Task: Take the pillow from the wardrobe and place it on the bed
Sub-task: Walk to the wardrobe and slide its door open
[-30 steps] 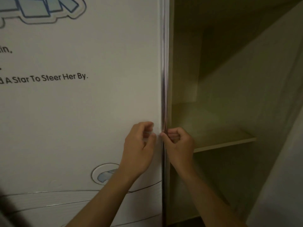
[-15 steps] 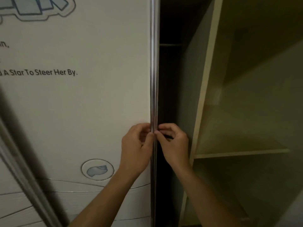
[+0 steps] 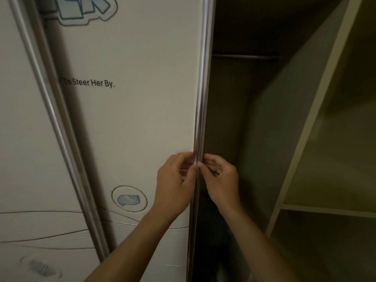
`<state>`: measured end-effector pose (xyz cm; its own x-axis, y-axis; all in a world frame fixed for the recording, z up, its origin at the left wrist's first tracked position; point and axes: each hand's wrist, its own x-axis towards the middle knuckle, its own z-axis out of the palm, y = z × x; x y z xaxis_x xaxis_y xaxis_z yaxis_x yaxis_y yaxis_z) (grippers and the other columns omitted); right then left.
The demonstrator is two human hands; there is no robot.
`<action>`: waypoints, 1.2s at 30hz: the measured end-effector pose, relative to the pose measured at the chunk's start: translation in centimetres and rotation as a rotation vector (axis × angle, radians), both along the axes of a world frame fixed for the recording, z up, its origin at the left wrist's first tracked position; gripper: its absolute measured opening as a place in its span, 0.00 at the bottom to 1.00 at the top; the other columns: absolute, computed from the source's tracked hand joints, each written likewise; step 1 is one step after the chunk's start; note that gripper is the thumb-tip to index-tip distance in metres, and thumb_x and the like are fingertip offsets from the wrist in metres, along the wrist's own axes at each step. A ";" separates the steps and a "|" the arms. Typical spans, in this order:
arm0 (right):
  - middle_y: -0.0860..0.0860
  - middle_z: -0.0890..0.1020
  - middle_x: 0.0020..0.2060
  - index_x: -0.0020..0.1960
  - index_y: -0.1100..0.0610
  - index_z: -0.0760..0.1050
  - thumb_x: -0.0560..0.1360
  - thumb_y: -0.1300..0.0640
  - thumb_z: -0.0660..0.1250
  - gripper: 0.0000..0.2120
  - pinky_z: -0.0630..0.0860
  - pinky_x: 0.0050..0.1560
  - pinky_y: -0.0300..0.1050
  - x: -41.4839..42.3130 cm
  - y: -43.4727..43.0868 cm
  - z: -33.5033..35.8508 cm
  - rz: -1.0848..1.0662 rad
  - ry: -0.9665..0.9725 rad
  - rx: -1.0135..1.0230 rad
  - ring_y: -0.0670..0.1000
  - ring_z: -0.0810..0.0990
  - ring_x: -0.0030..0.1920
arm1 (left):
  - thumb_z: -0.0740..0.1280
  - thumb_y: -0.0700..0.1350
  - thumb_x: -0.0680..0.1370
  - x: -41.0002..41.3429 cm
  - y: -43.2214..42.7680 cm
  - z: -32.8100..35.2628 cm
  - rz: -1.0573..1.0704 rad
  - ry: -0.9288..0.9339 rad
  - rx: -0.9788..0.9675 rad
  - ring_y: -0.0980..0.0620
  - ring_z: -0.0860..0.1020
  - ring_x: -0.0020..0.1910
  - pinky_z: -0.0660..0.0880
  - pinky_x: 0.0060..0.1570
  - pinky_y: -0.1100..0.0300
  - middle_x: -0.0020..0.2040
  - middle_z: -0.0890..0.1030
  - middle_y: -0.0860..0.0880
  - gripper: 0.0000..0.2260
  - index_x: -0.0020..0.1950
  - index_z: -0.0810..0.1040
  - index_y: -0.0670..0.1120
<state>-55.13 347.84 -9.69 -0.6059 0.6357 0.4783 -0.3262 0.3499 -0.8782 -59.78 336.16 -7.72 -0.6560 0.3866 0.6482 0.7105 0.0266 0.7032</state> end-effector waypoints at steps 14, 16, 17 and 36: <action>0.37 0.85 0.44 0.48 0.45 0.79 0.72 0.59 0.74 0.11 0.79 0.44 0.31 4.5 5.7 0.4 0.149 -0.011 0.005 0.39 0.84 0.47 | 0.70 0.48 0.77 4.5 4.9 -0.1 0.148 0.024 -0.030 0.61 0.81 0.46 0.78 0.48 0.70 0.49 0.83 0.55 0.09 0.56 0.81 0.50; 0.37 0.85 0.45 0.48 0.45 0.79 0.72 0.58 0.75 0.10 0.79 0.44 0.30 4.8 6.0 0.2 0.158 -0.012 0.001 0.39 0.84 0.47 | 0.70 0.48 0.77 4.8 5.2 -0.2 0.167 0.030 -0.026 0.61 0.81 0.46 0.78 0.48 0.70 0.49 0.83 0.55 0.09 0.56 0.81 0.49; 0.37 0.85 0.45 0.48 0.45 0.79 0.72 0.58 0.75 0.10 0.79 0.44 0.30 5.0 6.1 0.2 0.162 -0.012 0.002 0.39 0.84 0.47 | 0.70 0.48 0.76 5.0 5.4 -0.3 0.177 0.038 -0.025 0.61 0.81 0.46 0.78 0.48 0.69 0.49 0.83 0.55 0.09 0.56 0.81 0.49; 0.42 0.87 0.46 0.48 0.45 0.82 0.74 0.60 0.74 0.10 0.79 0.47 0.33 1.3 4.6 -0.7 0.285 -0.067 -0.072 0.42 0.85 0.49 | 0.71 0.45 0.76 -0.4 3.8 -0.3 0.517 0.785 -0.084 0.44 0.74 0.64 0.68 0.65 0.57 0.63 0.79 0.40 0.15 0.61 0.80 0.42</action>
<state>-53.78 352.41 -10.35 -0.7935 0.4666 0.3906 -0.3423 0.1884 -0.9205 -60.22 339.94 -8.05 -0.1466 0.2352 0.9608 0.8662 0.4996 0.0098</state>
